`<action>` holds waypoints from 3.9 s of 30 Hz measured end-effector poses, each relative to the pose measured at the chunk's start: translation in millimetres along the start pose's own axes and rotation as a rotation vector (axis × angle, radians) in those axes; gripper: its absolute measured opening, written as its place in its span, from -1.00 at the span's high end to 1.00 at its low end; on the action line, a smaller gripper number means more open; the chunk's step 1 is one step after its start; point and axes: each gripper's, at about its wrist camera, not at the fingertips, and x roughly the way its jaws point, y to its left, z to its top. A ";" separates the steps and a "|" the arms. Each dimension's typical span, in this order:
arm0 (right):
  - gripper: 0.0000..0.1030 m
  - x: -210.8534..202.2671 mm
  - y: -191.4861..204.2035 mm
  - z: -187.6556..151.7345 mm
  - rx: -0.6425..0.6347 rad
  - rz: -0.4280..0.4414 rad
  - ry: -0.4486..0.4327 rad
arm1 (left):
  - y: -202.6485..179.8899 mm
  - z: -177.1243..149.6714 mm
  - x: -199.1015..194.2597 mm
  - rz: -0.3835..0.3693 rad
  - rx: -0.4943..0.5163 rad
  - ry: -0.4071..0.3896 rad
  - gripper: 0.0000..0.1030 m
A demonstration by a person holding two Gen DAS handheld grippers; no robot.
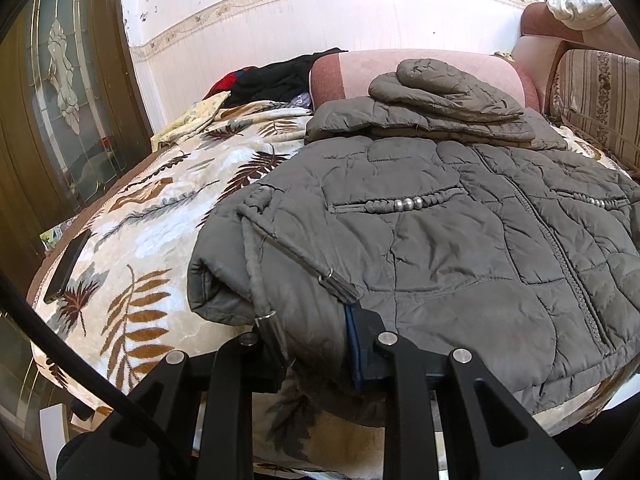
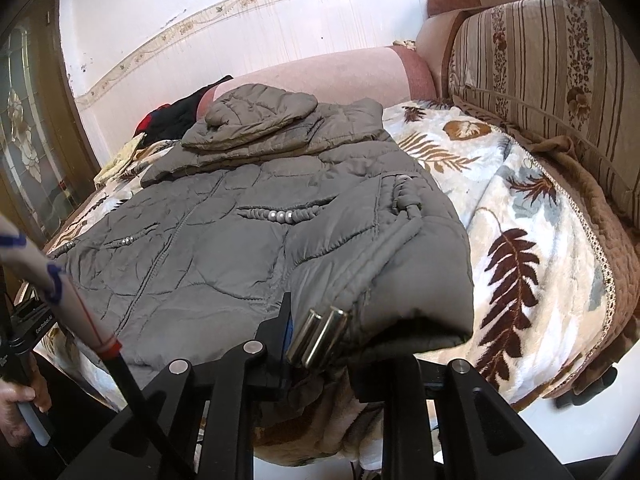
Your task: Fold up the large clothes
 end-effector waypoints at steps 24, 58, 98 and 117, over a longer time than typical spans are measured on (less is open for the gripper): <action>0.61 -11.7 0.2 0.4 0.004 0.032 -0.010 | 2.1 -2.1 -8.9 -0.014 -0.014 -0.008 0.61; 0.75 -47.6 7.7 11.4 -0.064 0.043 -0.130 | 14.1 9.5 -36.1 -0.100 -0.035 -0.074 0.74; 0.73 221.4 -39.4 381.0 0.082 -0.053 -0.093 | 18.4 417.0 164.5 -0.351 -0.254 -0.104 0.12; -0.04 231.1 -26.8 359.2 -0.010 0.106 0.004 | -93.9 352.4 215.3 -0.444 0.060 -0.030 0.08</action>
